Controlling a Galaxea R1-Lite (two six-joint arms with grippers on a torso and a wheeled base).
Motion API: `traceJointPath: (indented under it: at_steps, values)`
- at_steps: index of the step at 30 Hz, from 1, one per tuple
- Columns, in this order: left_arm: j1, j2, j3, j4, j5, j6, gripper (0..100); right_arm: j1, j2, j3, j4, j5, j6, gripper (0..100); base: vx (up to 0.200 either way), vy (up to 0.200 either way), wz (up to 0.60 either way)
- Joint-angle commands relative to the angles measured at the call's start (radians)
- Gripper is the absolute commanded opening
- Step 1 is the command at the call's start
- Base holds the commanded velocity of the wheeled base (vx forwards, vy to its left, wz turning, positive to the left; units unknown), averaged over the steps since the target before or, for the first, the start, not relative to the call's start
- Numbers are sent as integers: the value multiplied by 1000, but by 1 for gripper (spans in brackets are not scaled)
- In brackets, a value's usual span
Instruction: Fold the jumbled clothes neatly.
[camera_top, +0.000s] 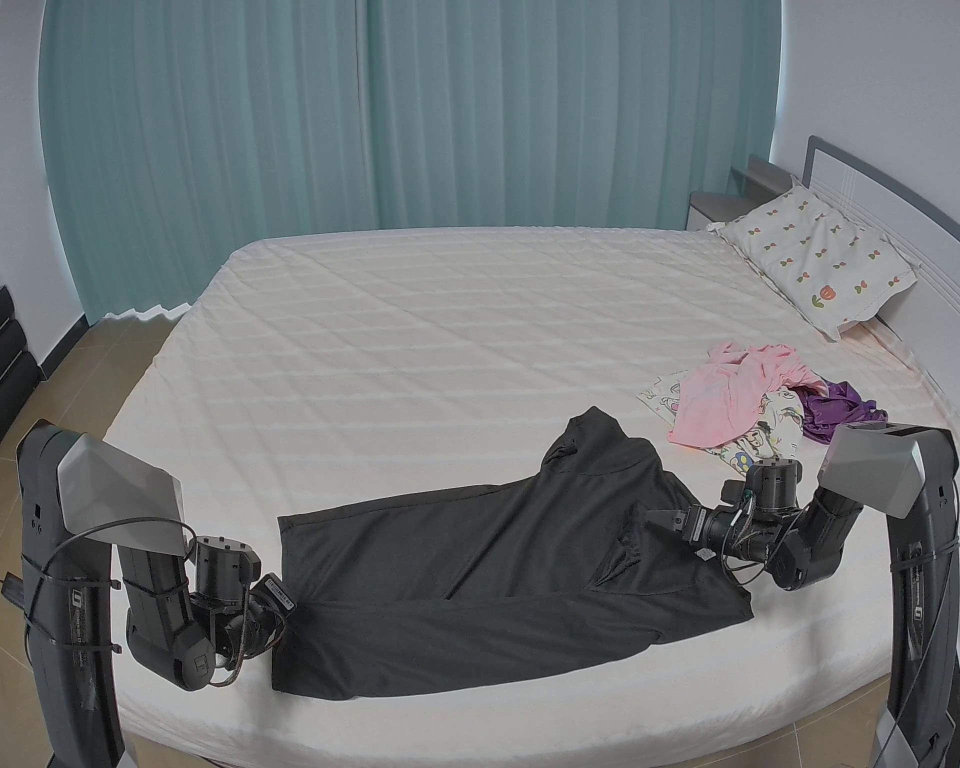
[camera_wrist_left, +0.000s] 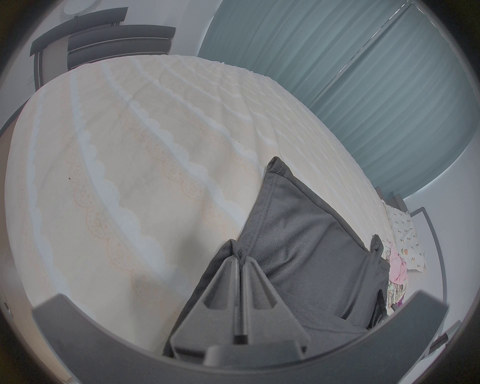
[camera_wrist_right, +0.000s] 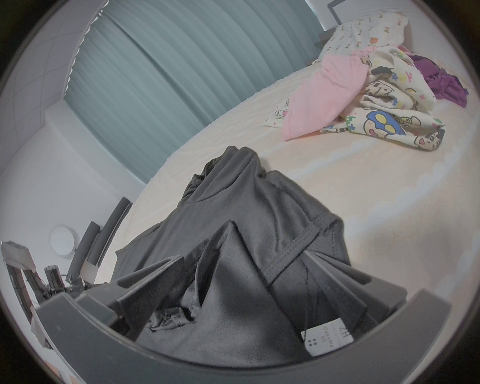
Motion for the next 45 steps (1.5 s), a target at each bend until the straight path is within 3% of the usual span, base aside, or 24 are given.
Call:
traceJointPath:
  at_steps: [1, 5, 9, 17, 27, 28, 45]
  values:
    - [0, 2, 0, 0, 0, 0, 0, -8, -8, 18, -11, 7, -25, 100, 0, 0, 0]
    - [0, 2, 0, 0, 0, 0, 0, -42, -63, 50, -42, 30, -35, 100, 0, 0, 0]
    - [0, 3, 0, 0, 0, 0, 0, -56, -114, 141, -40, 142, -37, 100, 0, 0, 0]
    - [0, 3, 0, 0, 0, 0, 0, -36, -28, 129, -22, 145, -127, 100, 0, 0, 0]
    - [0, 3, 0, 0, 0, 0, 0, -33, -12, 99, 21, 145, -141, 100, 0, 0, 0]
    - [0, 3, 0, 0, 0, 0, 0, -28, -11, 98, 27, 145, -143, 0, 0, 0, 0]
    - [0, 6, -1, 0, 0, 2, 0, -65, -29, 43, -8, 145, -104, 0, 0, 0, 0]
